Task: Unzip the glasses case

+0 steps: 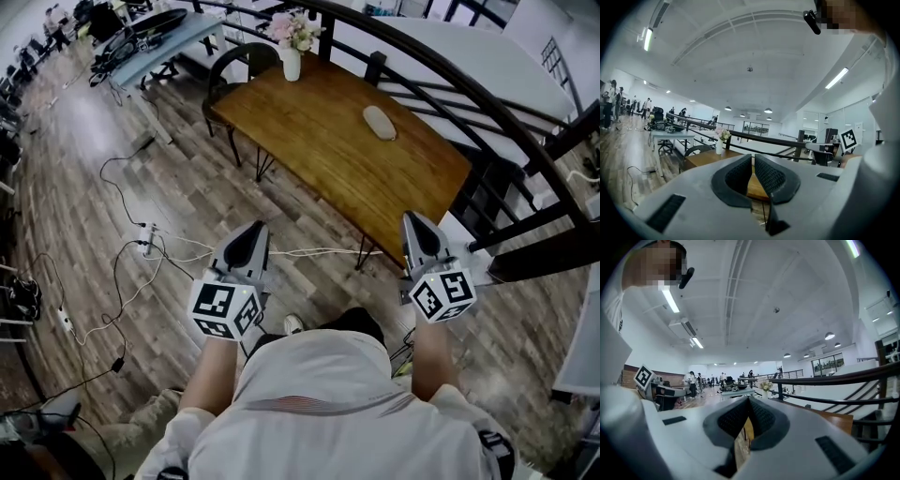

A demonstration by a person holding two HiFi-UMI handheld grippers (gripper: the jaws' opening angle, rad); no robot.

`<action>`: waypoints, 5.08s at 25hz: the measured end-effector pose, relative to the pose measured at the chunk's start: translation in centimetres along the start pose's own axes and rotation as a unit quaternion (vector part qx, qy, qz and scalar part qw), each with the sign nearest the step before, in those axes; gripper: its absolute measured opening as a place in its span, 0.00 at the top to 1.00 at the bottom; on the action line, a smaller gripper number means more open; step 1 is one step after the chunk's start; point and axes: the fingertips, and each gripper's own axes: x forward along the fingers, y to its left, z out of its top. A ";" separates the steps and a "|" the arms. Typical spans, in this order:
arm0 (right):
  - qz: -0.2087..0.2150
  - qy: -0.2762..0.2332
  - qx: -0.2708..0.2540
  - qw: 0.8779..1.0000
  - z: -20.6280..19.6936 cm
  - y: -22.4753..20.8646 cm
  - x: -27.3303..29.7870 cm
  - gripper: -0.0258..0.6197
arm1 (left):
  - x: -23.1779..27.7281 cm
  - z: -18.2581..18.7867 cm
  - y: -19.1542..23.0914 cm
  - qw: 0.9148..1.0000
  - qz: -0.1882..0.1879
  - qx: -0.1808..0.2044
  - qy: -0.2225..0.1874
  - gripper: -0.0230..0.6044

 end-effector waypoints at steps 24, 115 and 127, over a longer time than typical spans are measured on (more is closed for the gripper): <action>-0.013 0.041 -0.007 0.999 0.1 -8.2 17.9 0.88 | 18.2 3.7 8.1 0.999 -0.029 -0.003 0.025 0.92; -0.168 0.099 0.243 0.950 -10.0 -29.2 34.5 0.35 | 54.9 2.3 7.0 0.922 -0.351 0.013 0.163 0.92; -0.173 -0.022 0.234 0.956 2.8 -24.7 28.6 0.35 | 52.9 9.2 2.7 0.899 -0.429 -0.020 0.088 0.91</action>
